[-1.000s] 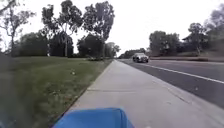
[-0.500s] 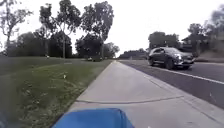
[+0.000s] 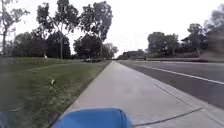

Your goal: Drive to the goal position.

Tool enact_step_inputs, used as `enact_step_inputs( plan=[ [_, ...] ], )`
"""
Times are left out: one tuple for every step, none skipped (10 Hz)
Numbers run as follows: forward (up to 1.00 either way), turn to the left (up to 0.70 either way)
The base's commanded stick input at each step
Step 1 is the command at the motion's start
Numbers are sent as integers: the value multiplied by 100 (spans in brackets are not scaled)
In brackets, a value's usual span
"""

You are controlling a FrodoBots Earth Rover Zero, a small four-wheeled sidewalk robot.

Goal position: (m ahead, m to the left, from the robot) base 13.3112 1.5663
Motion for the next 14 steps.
enact_step_inputs(
  plan=[
    [100,0],
    [100,0],
    [100,0],
    [100,0],
    [100,0],
    [100,0],
    [100,0],
    [100,0],
    [100,0],
    [100,10],
    [100,27],
    [100,27],
    [100,0],
    [100,0]
  ],
)
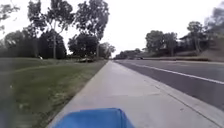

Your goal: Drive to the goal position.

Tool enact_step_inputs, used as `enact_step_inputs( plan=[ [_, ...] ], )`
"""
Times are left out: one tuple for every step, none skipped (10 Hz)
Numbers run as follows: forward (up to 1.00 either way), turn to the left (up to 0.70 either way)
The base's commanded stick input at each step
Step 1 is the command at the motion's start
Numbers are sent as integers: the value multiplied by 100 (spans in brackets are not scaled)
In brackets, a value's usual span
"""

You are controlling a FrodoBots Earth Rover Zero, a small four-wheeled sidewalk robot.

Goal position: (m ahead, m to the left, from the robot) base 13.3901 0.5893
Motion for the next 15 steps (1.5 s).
enact_step_inputs(
  plan=[
    [100,0],
    [100,0],
    [100,0],
    [100,0],
    [100,0],
    [100,0],
    [100,0],
    [100,0],
    [100,0],
    [100,0],
    [100,0],
    [100,0],
    [100,0],
    [100,0],
    [100,0]
  ],
)
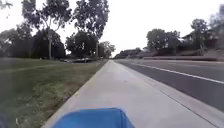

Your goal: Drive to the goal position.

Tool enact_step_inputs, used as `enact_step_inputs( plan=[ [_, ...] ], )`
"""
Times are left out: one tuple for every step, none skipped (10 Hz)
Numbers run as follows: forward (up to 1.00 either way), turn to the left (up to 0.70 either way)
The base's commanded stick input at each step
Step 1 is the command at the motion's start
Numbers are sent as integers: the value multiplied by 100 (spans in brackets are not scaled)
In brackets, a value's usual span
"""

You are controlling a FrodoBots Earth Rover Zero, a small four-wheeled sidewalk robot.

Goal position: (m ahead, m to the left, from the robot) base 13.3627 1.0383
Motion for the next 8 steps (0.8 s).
enact_step_inputs(
  plan=[
    [100,27],
    [100,27],
    [100,0],
    [100,0],
    [100,0],
    [100,0],
    [100,0],
    [100,0]
  ],
)
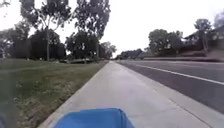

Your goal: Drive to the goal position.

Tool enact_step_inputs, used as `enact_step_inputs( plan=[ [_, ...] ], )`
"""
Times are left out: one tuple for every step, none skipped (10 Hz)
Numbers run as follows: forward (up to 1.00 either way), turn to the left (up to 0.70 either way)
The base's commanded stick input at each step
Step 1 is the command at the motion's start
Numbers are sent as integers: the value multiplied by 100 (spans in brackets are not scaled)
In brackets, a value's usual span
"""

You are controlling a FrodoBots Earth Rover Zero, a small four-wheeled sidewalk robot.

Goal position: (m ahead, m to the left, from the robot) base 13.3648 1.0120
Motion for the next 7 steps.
enact_step_inputs(
  plan=[
    [100,0],
    [100,0],
    [100,0],
    [100,0],
    [100,0],
    [100,0],
    [100,0]
  ],
)
